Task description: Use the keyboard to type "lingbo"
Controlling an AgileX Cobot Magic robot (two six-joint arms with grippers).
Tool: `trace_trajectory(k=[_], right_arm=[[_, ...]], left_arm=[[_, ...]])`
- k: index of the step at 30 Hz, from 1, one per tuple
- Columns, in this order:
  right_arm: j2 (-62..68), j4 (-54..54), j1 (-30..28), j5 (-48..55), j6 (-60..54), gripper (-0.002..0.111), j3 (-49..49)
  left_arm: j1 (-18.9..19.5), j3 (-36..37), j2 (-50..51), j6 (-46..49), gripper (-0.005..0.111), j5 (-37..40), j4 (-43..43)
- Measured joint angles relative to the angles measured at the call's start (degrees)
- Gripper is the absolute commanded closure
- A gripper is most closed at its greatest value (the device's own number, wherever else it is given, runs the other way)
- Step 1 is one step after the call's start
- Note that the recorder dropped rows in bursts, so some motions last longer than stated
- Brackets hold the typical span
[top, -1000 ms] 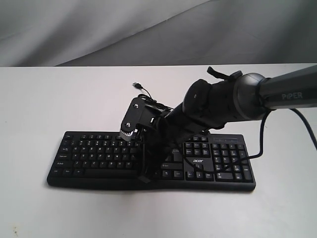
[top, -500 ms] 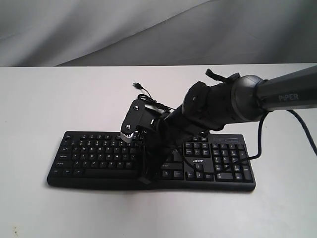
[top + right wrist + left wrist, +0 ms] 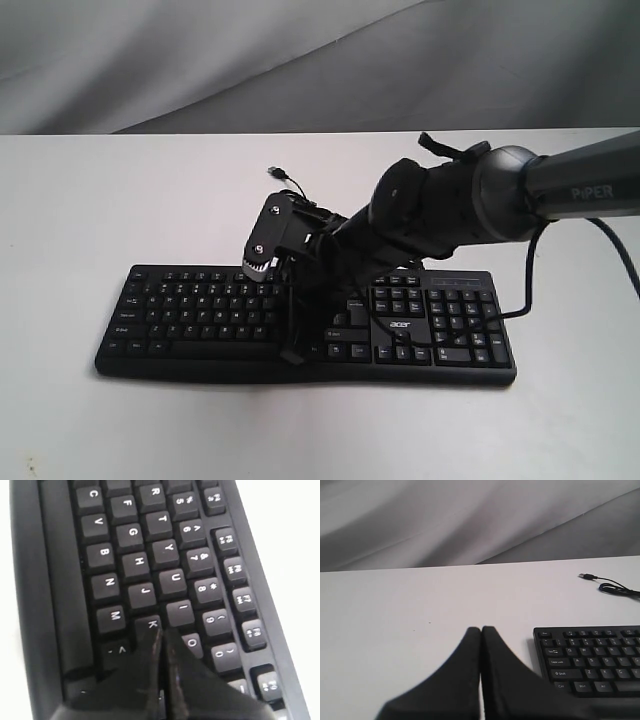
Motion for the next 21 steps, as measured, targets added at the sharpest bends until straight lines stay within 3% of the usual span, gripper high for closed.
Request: trace_trajectory(k=[21], right_arm=[[2.54,0.41,0.60,-0.02,0.09,0.108,-4.63]], left_arm=[[0.00,0.00,0.00,0.00,0.106,0.00,0.00]])
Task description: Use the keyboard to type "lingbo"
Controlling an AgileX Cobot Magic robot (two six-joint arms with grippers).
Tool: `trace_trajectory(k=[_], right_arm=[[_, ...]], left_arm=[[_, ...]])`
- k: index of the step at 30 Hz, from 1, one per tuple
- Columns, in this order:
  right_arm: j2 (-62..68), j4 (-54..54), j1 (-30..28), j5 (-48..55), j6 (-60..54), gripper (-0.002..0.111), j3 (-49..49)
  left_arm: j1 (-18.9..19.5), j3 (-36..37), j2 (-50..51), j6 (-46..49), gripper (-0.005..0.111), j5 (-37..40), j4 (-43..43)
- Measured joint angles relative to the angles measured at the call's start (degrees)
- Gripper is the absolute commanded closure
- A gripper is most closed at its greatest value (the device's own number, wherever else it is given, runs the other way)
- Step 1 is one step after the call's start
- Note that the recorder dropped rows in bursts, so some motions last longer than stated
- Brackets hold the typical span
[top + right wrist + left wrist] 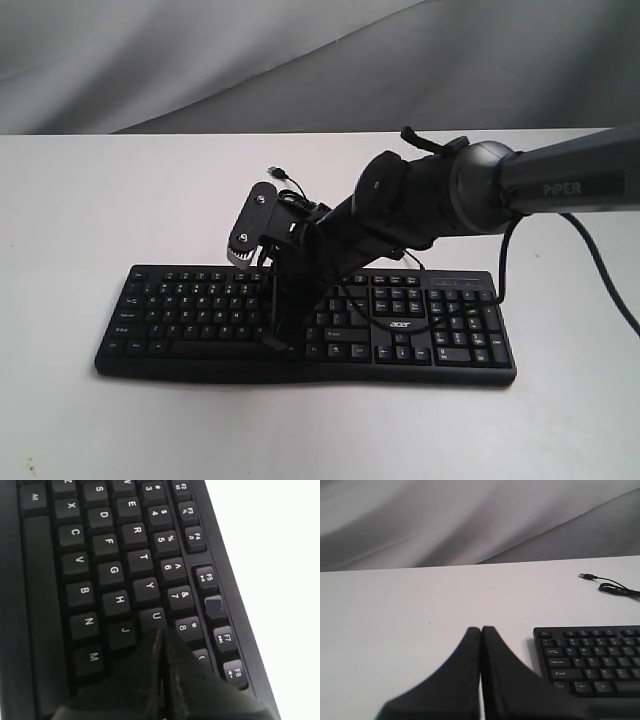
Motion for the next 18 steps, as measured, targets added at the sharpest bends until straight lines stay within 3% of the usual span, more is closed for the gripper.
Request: trace_trajectory(k=[18], right_arm=[[1.20,1.47,0.00,0.03,-0.80,0.108,-2.51]], left_arm=[[0.00,0.00,0.00,0.00,0.106,0.00,0.00]])
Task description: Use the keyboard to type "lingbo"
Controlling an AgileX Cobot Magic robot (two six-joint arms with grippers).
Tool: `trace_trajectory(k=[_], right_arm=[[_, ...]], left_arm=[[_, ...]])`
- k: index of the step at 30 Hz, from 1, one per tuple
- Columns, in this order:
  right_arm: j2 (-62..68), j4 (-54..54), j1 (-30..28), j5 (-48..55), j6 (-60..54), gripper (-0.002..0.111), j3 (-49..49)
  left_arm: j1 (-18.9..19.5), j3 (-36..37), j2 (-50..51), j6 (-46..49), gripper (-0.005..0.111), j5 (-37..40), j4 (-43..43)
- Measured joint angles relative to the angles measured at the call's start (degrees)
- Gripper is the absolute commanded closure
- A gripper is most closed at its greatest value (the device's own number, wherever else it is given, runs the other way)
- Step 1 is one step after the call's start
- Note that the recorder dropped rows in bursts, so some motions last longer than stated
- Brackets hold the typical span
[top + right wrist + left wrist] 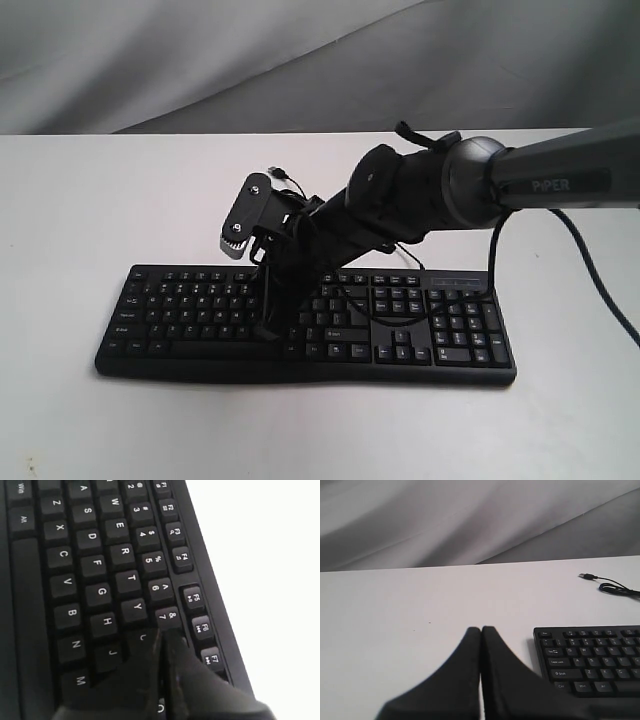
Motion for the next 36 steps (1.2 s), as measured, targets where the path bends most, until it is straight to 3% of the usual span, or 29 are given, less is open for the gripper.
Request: trace_trajectory(k=[36], right_arm=[[1.04,-3.19,0.00,1.67,2.28,0.108,-0.13]], left_arm=[[0.00,0.00,0.00,0.00,0.106,0.00,0.00]])
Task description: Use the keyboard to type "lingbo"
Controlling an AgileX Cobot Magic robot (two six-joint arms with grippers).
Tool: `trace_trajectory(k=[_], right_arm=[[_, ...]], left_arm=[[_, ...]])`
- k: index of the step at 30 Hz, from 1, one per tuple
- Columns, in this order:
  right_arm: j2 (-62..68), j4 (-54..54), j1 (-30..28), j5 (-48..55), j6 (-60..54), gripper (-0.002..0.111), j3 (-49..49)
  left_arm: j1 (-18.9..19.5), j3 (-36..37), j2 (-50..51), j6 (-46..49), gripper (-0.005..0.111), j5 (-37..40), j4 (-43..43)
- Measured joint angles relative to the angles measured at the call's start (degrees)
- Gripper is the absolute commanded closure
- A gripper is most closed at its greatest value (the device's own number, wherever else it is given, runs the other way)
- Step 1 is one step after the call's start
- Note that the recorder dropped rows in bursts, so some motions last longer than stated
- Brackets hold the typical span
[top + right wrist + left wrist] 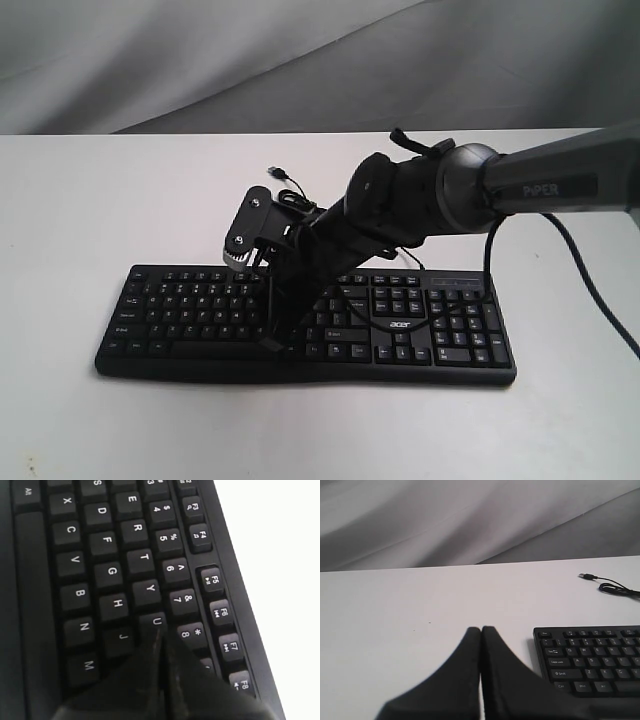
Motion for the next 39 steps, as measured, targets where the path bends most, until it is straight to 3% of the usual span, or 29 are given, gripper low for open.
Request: trace_trajectory(k=[18,39], right_arm=[[-1.54,-0.41,0.23,0.61,0.10,0.108,-0.03],[-1.63,-0.25,4.63,2.30,1.08,0.108,-0.03]], left_arm=[[0.00,0.00,0.00,0.00,0.106,0.00,0.00],[0.00,0.00,0.00,0.00,0.106,0.00,0.00]])
